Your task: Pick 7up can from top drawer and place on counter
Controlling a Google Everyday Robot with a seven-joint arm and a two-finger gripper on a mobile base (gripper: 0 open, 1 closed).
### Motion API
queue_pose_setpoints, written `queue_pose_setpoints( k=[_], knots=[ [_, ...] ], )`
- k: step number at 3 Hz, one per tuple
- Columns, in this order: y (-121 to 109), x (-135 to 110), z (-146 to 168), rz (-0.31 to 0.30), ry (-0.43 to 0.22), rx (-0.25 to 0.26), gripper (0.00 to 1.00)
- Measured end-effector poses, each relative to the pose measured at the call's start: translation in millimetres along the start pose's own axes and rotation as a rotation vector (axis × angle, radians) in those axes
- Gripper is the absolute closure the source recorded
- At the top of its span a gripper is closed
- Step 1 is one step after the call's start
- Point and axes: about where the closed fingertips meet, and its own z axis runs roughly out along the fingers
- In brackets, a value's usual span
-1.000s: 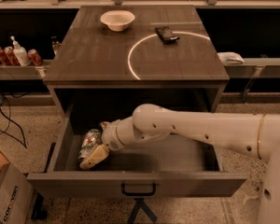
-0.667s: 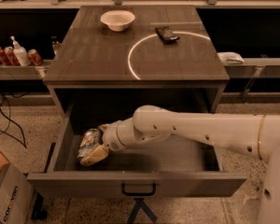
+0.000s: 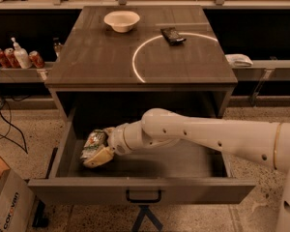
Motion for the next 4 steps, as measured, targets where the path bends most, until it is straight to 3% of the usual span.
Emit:
queue_pose_setpoints(
  k=[1, 2, 3, 4],
  knots=[
    [-3, -18, -28, -0.010, -0.074, -0.046, 0.97],
    [-7, -42, -88, -0.089, -0.150, -0.078, 1.00],
    [-2, -54, -157, -0.184, -0.159, -0.096, 1.00],
    [12, -73, -249, -0.286, -0.126, -0.099, 1.00]
  ],
)
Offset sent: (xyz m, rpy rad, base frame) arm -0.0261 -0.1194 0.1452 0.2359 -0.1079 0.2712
